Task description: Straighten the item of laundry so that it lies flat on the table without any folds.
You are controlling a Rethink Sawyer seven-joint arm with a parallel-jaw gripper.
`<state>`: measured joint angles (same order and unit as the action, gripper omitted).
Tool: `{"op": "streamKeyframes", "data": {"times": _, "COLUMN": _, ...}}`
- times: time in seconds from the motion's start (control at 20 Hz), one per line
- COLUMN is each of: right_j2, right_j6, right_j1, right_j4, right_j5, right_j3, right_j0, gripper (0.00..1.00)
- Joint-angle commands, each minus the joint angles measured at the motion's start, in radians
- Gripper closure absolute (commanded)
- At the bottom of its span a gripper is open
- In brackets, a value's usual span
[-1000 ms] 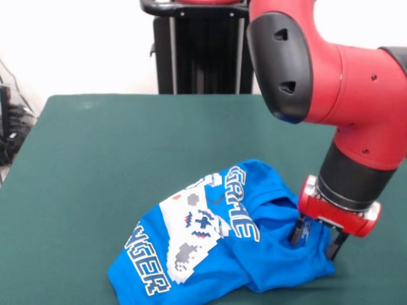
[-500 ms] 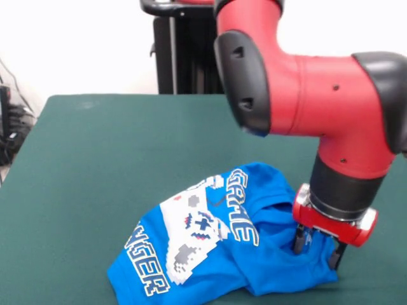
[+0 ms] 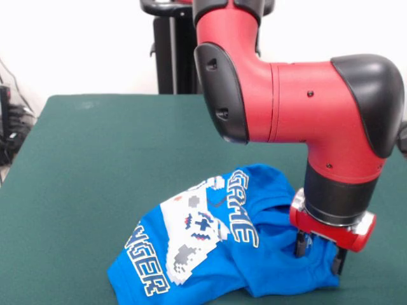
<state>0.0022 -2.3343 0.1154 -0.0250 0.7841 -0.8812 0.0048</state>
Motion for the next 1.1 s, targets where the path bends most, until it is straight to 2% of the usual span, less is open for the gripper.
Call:
{"op": "streamKeyframes", "data": {"times": 0.05, "right_j2": 0.153, "right_j6": -0.006, "right_j1": -0.010, "right_j4": -0.023, "right_j5": -0.109, "right_j3": -0.135, "right_j0": 0.016, "gripper": 0.00}}
{"op": "streamKeyframes", "data": {"times": 0.1, "right_j2": 0.145, "right_j6": -0.015, "right_j1": -0.010, "right_j4": -0.019, "right_j5": -0.116, "right_j3": -0.133, "right_j0": 0.020, "gripper": 1.00}}
{"op": "streamKeyframes", "data": {"times": 0.25, "right_j2": 0.126, "right_j6": -0.043, "right_j1": -0.011, "right_j4": -0.011, "right_j5": -0.140, "right_j3": -0.128, "right_j0": 0.026, "gripper": 1.00}}
{"op": "streamKeyframes", "data": {"times": 0.35, "right_j2": 0.091, "right_j6": -0.078, "right_j1": -0.019, "right_j4": -0.014, "right_j5": -0.073, "right_j3": -0.101, "right_j0": 0.045, "gripper": 1.00}}
{"op": "streamKeyframes", "data": {"times": 0.6, "right_j2": 0.015, "right_j6": -0.130, "right_j1": 0.039, "right_j4": -0.006, "right_j5": 0.010, "right_j3": -0.128, "right_j0": 0.059, "gripper": 1.00}}
{"op": "streamKeyframes", "data": {"times": 0.7, "right_j2": -0.008, "right_j6": -0.116, "right_j1": 0.090, "right_j4": 0.007, "right_j5": 0.009, "right_j3": -0.191, "right_j0": 0.052, "gripper": 1.00}}
{"op": "streamKeyframes", "data": {"times": 0.9, "right_j2": -0.013, "right_j6": -0.020, "right_j1": 0.259, "right_j4": 0.021, "right_j5": 0.014, "right_j3": -0.390, "right_j0": -0.008, "gripper": 1.00}}
{"op": "streamKeyframes", "data": {"times": 1.1, "right_j2": -0.017, "right_j6": 0.079, "right_j1": 0.432, "right_j4": 0.023, "right_j5": 0.094, "right_j3": -0.544, "right_j0": -0.074, "gripper": 1.00}}
